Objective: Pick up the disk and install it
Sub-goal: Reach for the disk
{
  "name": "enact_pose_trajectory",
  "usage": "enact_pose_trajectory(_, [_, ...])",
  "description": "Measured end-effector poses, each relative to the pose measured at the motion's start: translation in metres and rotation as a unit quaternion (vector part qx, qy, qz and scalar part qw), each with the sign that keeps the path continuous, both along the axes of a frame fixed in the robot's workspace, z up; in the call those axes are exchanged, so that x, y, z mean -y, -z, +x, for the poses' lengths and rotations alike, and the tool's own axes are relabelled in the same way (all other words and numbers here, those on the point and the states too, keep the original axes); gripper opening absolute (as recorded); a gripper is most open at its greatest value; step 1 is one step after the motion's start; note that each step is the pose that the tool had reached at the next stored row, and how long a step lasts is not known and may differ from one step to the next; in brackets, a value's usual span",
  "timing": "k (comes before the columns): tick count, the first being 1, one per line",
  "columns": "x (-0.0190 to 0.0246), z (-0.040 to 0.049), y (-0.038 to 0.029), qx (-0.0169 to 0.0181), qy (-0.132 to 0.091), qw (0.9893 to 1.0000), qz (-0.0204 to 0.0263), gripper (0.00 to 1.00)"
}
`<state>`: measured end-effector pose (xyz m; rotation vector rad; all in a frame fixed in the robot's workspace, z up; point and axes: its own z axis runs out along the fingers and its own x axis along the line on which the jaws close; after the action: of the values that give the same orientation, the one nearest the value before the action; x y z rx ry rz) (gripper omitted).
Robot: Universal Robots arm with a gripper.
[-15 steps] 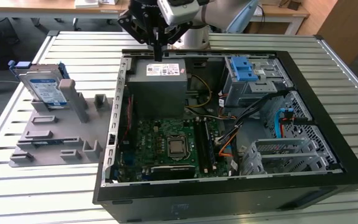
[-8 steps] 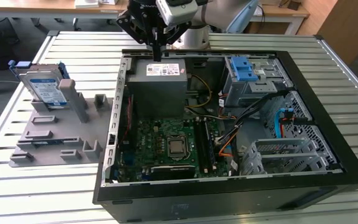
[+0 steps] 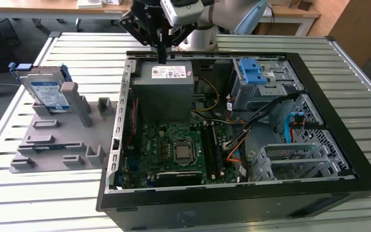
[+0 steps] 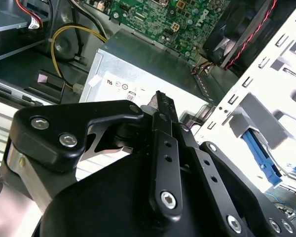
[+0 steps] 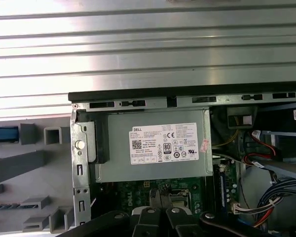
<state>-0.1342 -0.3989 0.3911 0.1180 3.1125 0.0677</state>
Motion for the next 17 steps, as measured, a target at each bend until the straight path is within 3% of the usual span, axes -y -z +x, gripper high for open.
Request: enact_pose_trajectory(17, [0.0, -0.0046, 0.0014, 0.0, 0.0, 1.0, 0.0, 0.11])
